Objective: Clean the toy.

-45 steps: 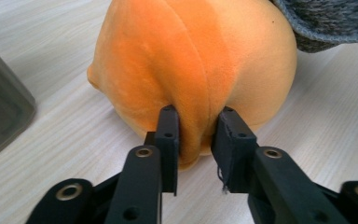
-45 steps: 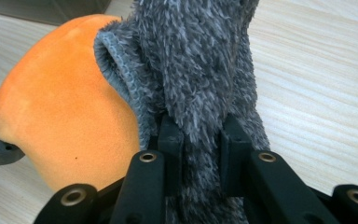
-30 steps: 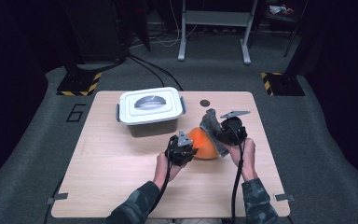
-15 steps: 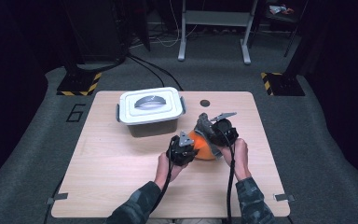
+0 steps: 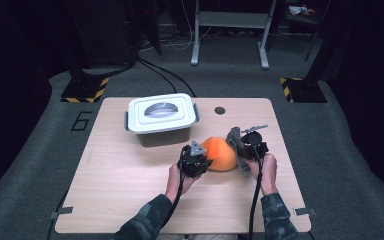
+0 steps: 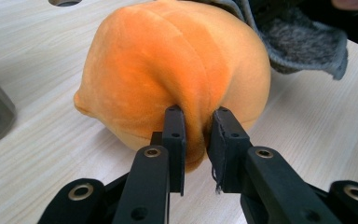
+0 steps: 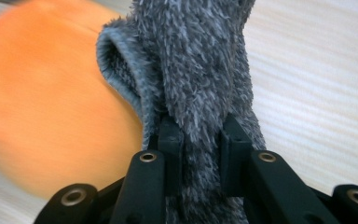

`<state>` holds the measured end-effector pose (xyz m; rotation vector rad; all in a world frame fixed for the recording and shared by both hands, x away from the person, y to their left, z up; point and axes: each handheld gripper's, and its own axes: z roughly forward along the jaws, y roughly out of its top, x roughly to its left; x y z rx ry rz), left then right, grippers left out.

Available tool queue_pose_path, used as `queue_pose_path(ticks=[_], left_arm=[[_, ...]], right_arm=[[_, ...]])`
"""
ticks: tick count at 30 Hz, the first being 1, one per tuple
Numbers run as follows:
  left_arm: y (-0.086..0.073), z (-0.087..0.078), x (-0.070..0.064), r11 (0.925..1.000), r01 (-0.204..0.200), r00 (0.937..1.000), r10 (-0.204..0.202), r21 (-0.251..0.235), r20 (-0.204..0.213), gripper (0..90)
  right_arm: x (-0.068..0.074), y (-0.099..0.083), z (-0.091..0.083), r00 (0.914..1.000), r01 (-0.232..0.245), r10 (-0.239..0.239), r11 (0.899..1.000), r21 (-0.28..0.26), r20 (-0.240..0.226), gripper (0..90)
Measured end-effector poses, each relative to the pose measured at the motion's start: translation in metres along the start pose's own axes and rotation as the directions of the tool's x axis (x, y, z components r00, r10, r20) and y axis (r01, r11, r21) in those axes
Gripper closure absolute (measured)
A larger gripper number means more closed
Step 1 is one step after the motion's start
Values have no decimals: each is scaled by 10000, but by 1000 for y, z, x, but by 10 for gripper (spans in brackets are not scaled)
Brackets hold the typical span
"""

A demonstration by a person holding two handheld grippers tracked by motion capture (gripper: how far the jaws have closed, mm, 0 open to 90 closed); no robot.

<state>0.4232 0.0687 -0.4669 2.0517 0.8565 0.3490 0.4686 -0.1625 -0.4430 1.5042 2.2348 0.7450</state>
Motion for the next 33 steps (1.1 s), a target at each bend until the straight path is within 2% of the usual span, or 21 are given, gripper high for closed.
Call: queue_pose_path(ticks=[3,11,14,17,19,20,21,23,24,25,26,27,30,33], left_arm=[[-1,0,0,10000,49,10000,-48,-54,27,771],[-1,0,0,10000,89,10000,-89,-20,-6,770],[-1,0,1,9999,78,10000,-78,-71,-39,770],[-2,-1,3,9999,129,9999,-129,-41,-24,769],[-2,-1,3,9998,179,9998,-179,-45,-7,768],[-2,-1,3,9999,149,9999,-149,-40,-32,768],[-2,-1,3,9999,146,9999,-146,-33,-5,768],[-1,-1,3,9999,74,10000,-74,-68,-14,768],[-1,-1,2,9999,89,10000,-89,-46,2,768],[-1,-1,2,10000,71,10000,-71,-46,11,768],[-1,-1,2,10000,71,10000,-71,-46,10,767],[-1,-1,2,10000,70,10000,-70,-49,9,767],[-1,-1,2,10000,46,10000,-46,-51,34,767],[-1,-1,3,10000,75,10000,-75,-39,11,766]], right_arm=[[-4,-5,7,9997,-230,227,9995,217,104,746],[-12,-13,22,9991,-390,374,9956,853,196,745],[-12,-12,20,9992,-350,334,9961,808,210,743],[-11,-8,10,9991,-242,228,9990,389,366,744],[-9,-4,0,9995,-254,252,9996,87,195,744],[-4,2,-12,9998,7,-1,9993,-370,181,744],[-4,2,-12,9998,7,-1,9993,-370,181,744],[4,10,-23,9997,220,-228,9971,-730,-95,744],[15,17,-32,9983,455,-488,9939,-1006,-307,744],[15,17,-32,9983,455,-488,9939,-1006,-307,744],[25,23,-37,9941,747,-838,9893,-1253,-686,743],[25,23,-37,9941,747,-838,9893,-1253,-686,743],[40,29,-35,9873,1190,-1310,9846,-1279,-896,742],[51,31,-25,9832,1493,-1582,9840,-973,-915,740]])
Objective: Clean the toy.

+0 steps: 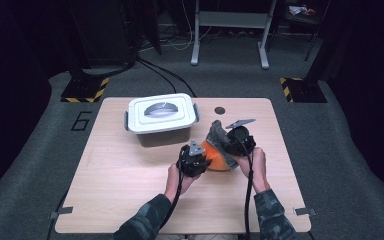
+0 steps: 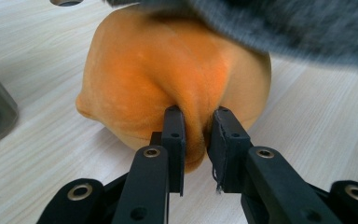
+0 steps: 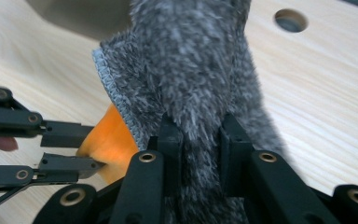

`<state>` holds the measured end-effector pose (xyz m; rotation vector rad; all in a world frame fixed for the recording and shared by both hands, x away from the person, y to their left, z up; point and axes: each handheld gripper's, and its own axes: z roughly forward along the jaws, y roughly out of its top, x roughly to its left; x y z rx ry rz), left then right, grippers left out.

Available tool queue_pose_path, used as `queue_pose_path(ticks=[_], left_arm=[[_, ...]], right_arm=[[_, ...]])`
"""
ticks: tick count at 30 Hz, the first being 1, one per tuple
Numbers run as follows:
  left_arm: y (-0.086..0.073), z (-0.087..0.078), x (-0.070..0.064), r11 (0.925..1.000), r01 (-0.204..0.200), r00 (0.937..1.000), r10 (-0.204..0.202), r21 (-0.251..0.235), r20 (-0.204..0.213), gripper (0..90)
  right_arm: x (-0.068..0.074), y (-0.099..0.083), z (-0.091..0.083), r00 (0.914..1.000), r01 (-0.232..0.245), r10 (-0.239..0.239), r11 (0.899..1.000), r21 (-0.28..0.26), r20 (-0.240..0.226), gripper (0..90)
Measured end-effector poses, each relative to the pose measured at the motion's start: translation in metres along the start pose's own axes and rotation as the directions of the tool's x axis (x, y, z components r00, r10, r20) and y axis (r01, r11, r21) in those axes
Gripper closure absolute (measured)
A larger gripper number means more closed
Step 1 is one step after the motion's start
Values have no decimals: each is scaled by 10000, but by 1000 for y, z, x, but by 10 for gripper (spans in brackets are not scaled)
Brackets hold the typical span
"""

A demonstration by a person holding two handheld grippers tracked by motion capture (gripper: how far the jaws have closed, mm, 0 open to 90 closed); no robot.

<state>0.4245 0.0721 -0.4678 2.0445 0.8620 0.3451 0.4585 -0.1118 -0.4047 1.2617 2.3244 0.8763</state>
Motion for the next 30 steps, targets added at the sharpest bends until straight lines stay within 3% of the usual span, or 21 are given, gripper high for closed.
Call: queue_pose_path(ticks=[4,15,18,24,30], left_arm=[[0,1,0,10000,-8,10000,7,-44,-7,765],[-1,1,0,9999,97,9999,-97,-57,51,765],[-2,2,0,9998,142,9998,-141,-102,108,765],[-2,2,1,9999,93,9999,-93,-84,71,765],[-2,2,0,9999,92,10000,-92,-64,9,764]], right_arm=[[1,-1,5,9994,165,-169,9997,160,292,741],[-23,-16,4,9953,-514,477,9978,430,839,739],[-34,-28,8,9903,-1006,935,9927,661,1026,738],[-44,-40,17,9831,-1517,1393,9832,1018,1191,738],[-51,-50,32,9777,-1735,1523,9738,1473,1446,740]])
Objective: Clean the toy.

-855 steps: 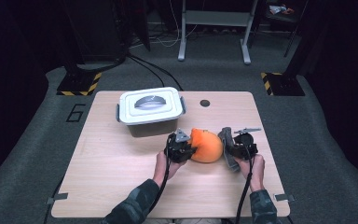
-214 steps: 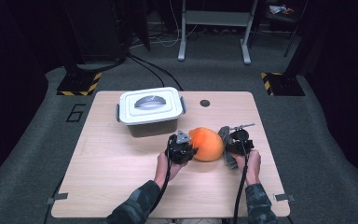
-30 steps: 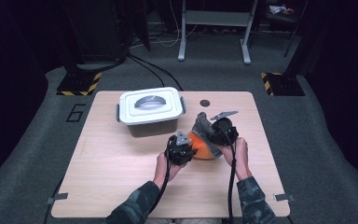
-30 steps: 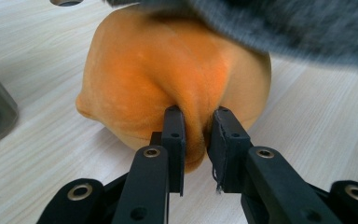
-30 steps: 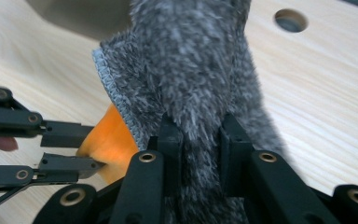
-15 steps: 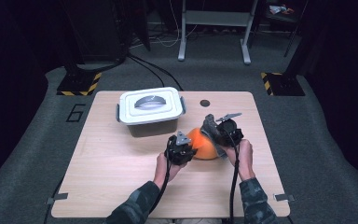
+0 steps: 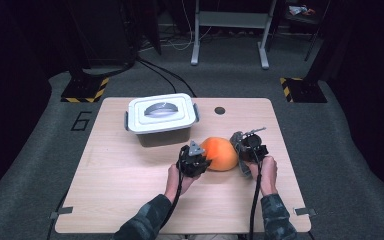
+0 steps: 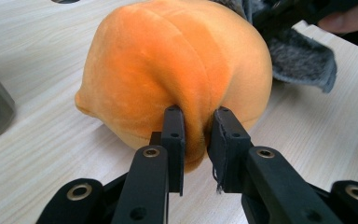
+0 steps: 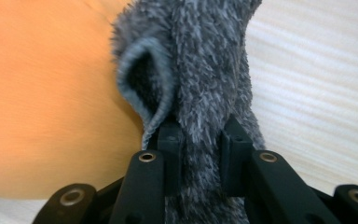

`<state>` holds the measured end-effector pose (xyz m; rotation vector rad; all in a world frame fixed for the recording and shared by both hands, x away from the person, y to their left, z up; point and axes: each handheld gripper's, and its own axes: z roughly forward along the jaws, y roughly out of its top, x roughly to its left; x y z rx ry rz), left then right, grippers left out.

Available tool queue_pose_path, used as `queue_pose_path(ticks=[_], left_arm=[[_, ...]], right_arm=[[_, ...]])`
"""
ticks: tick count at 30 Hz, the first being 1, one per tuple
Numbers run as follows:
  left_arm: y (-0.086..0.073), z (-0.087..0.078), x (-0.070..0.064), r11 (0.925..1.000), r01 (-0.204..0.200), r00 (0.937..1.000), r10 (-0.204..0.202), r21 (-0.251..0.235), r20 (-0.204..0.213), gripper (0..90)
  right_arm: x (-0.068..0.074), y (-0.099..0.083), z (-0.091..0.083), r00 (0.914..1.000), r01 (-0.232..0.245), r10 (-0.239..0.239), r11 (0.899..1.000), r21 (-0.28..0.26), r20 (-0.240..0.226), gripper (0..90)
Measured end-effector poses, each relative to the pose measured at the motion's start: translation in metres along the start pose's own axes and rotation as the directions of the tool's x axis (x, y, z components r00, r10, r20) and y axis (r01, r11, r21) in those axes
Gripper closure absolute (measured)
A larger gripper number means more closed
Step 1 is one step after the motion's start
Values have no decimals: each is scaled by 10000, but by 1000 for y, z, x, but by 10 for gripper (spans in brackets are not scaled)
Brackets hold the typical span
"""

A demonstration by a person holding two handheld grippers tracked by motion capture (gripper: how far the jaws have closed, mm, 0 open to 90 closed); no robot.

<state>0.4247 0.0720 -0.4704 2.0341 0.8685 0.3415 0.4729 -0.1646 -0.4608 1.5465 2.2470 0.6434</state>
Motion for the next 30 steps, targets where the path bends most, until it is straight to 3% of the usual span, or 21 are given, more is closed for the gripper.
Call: queue_pose_path(ticks=[4,8,11,12,13,15,19,24,30], left_arm=[[0,0,0,10000,31,10000,-31,-11,1,762],[0,-1,1,10000,53,10000,-53,15,-64,759],[0,-1,2,10000,81,10000,-81,-41,-39,754],[0,-1,2,9999,96,9999,-97,-66,-64,752],[0,0,2,9999,94,9999,-94,-75,-68,752],[0,-1,2,9999,110,9999,-110,-39,-64,750],[0,-1,3,9999,140,9999,-140,-37,-42,746],[0,-1,5,9996,252,9997,-251,-103,62,704],[2,-5,6,9997,53,10000,-53,-228,16,586]], right_arm=[[-4,0,7,9999,2,2,9995,312,-122,738],[-7,1,-1,9999,-12,13,10000,90,-108,739],[-5,4,-19,9999,-69,62,9985,-541,-122,739],[0,8,-33,9998,121,-136,9945,-1036,-136,739],[0,8,-33,9998,121,-136,9945,-1036,-136,739],[11,14,-50,9971,330,-433,9869,-1582,-622,739],[24,18,-53,9933,721,-844,9865,-1467,-793,739],[33,18,-35,9909,1189,-1232,9900,-758,-549,740],[29,21,-32,9928,990,-1042,9913,-865,-587,741]])
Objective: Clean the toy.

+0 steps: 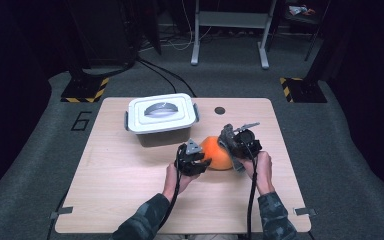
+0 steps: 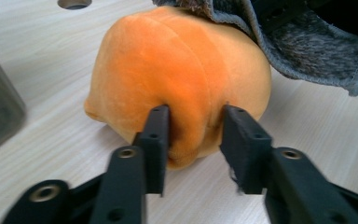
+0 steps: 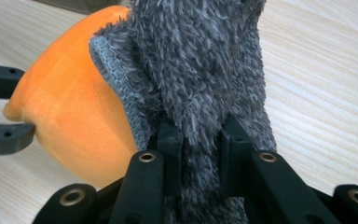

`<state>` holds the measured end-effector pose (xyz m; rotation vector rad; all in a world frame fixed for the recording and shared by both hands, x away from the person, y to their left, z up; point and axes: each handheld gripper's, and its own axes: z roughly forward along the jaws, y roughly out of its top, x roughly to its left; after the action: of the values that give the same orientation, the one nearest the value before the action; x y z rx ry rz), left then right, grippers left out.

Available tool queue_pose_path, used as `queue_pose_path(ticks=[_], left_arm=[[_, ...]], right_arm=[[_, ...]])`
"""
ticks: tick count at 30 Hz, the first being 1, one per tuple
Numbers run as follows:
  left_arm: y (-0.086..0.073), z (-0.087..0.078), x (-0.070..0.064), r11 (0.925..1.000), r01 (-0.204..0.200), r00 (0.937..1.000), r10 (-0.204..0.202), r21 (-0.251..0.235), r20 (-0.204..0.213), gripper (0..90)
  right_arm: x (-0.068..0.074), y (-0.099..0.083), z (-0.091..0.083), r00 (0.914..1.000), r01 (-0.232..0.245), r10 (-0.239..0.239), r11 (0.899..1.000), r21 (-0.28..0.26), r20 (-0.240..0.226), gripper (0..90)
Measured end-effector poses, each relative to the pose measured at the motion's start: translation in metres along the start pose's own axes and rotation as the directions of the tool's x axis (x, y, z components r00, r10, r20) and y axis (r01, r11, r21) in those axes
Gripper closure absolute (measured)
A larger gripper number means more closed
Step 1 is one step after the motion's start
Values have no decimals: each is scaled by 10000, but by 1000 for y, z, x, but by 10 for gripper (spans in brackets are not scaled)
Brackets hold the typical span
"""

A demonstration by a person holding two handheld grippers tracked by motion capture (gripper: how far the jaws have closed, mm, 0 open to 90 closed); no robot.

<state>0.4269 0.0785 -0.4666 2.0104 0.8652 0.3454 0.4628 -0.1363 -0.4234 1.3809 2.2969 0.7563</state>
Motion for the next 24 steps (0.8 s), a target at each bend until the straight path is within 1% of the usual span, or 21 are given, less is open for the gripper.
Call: queue_pose_path(ticks=[4,5,7,8,9,10,11,14,16,18,19,21,22,24], left_arm=[[0,-1,-1,10000,-39,10000,39,26,-54,521],[0,-1,-2,9998,-172,9997,173,60,-142,510],[-1,0,-3,9997,-214,9995,216,71,-224,504],[-1,0,-4,9996,-278,9989,281,101,-365,501],[-2,1,-4,9990,-367,9982,379,265,-471,485],[-3,3,-4,9992,-297,9986,309,266,-435,481],[-5,3,-4,9989,-292,9984,309,359,-467,479],[-7,6,-3,9993,-171,9982,190,344,-568,477],[-7,6,-4,9997,-150,9973,163,194,-709,475],[-5,6,-5,9996,-298,9957,299,21,-882,472],[-4,6,-6,9995,-321,9959,321,9,-845,476],[-3,8,-7,9986,-505,9946,517,155,-895,490],[-2,9,-7,9980,-601,9936,617,199,-946,514],[-2,11,-7,9979,-613,9934,628,187,-956,577]], right_arm=[[-2,3,2,10000,-78,78,10000,-32,-55,740],[-2,4,3,10000,-94,94,10000,0,-32,739],[-3,5,4,9999,-107,107,9999,-9,-33,740],[-4,5,4,10000,-72,72,10000,-16,18,740],[-4,6,5,10000,-98,98,10000,2,-7,740],[-5,6,5,9999,-106,106,9999,9,108,740],[-5,6,5,9996,-214,212,9997,111,168,740],[-7,6,6,9998,-189,189,9998,23,93,740],[-6,6,6,9999,-101,101,9999,19,140,741],[-6,6,6,9999,-88,88,10000,18,130,741],[-6,6,6,9999,-85,85,10000,9,130,741],[-6,6,6,9999,-48,48,10000,6,90,741],[-6,6,6,10000,-25,25,10000,-30,89,741],[-6,6,7,9999,30,-29,10000,-90,97,741]])
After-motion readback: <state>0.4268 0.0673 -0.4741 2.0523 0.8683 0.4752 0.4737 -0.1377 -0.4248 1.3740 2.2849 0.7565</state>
